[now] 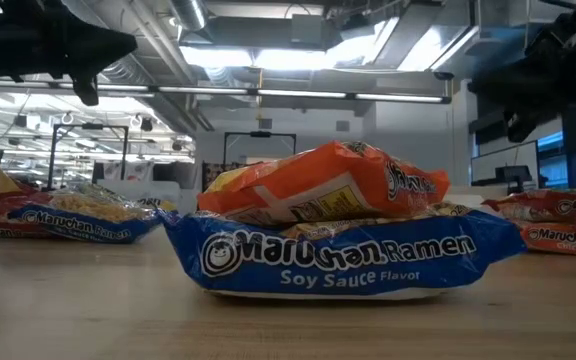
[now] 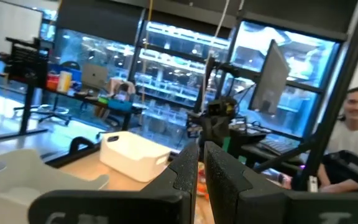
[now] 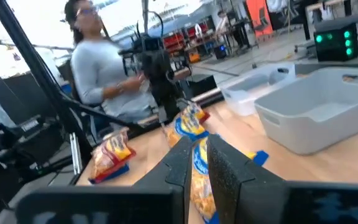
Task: Sort Maruchan noodles
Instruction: Put the blue noodle pack into the white bin
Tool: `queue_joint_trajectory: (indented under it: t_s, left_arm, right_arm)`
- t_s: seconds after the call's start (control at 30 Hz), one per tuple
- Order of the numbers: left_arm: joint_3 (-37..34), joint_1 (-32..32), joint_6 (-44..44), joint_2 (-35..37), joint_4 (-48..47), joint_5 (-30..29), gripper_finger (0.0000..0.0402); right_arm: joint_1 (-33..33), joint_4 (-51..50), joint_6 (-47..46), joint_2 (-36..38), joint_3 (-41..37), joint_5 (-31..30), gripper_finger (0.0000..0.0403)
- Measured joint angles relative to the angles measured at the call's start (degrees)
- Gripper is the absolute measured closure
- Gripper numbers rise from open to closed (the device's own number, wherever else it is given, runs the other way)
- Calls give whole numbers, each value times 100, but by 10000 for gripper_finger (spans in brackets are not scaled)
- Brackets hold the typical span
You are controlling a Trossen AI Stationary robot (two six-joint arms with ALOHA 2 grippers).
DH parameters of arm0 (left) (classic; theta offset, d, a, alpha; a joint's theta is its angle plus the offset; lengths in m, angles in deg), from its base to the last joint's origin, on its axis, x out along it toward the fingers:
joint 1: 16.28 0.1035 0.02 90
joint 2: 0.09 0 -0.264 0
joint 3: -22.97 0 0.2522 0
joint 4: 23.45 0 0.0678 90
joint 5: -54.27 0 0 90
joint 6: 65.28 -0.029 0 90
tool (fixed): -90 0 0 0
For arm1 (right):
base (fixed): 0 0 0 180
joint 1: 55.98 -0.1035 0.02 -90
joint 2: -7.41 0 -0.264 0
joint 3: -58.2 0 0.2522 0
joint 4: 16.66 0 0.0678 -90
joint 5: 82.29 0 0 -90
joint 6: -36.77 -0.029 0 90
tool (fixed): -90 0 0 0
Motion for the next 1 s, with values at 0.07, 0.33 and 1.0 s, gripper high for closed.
queue_joint_trajectory:
  t_s: [0.07,0.33,1.0]
  left_arm:
    - [-2,-2,30,-49,85,61,379]
    - [-2,-2,264,-817,691,9,379]
    - [-2,13,-145,-3221,2429,104,393]
  right_arm:
    - [0,72,-60,-110,0,-69,361]
    - [0,1490,265,-1303,8,-406,361]
    - [1252,1628,-273,-5023,1506,615,157]
